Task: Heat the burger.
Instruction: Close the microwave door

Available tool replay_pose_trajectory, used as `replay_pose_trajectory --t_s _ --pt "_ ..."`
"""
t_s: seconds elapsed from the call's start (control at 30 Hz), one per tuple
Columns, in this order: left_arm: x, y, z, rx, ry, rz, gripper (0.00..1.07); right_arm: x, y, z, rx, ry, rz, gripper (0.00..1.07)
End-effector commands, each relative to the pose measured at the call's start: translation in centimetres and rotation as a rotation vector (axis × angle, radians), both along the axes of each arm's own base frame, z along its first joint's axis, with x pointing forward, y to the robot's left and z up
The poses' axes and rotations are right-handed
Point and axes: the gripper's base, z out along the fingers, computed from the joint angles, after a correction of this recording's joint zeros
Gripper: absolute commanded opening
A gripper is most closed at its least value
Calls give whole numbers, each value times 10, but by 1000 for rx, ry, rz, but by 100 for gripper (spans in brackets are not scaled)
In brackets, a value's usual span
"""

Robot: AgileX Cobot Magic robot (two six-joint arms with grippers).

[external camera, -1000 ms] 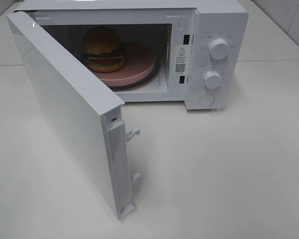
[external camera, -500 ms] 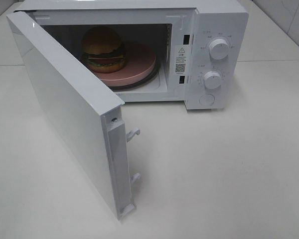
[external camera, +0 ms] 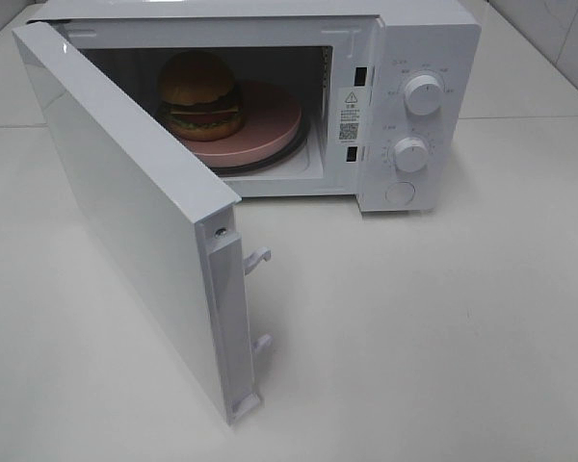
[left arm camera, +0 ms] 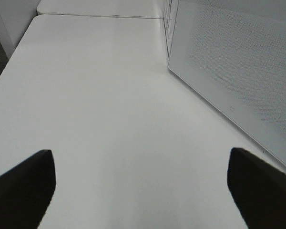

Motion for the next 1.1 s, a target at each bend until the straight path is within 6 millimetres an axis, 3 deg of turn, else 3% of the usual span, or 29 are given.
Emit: replay_pose_trajectory --t_s 0.03,0.07,0.13,0.23,0.3,0.33,0.4,0.43,0.5,0.53,0.6,0.8,1.1 --pt "-1 -1 5 -8 -41 -3 85 -4 0 0 -3 -35 -8 76" --pt "-1 -1 5 -8 -41 -3 85 -4 0 0 -3 -35 -8 76" --pt "0 0 14 -8 -101 0 67 -4 0 0 -3 -35 -8 76" --pt "1 0 16 -9 -117 1 62 -4 0 0 -3 -35 -8 76" --pt "11 -1 24 -23 -165 -1 47 -4 0 0 -3 -35 -8 76" --pt "11 -1 24 -23 -165 -1 47 -4 0 0 -3 -35 -8 76" --pt "22 0 30 -23 -185 5 34 -4 0 0 -3 -35 -8 76" --pt "22 0 30 -23 -185 5 34 -4 0 0 -3 -35 -8 76" --pt "36 0 34 -26 -204 11 18 -4 0 0 -3 -35 -8 76" --pt "36 0 34 -26 -204 11 18 -4 0 0 -3 -35 -8 76" --pt "53 1 37 -22 -221 16 4 -4 0 0 -3 -35 -8 76" --pt "80 3 32 -6 -273 22 0 -4 0 0 -3 -35 -8 76" --pt "123 7 15 -6 -514 71 0 -4 0 0 -3 -35 -8 76"
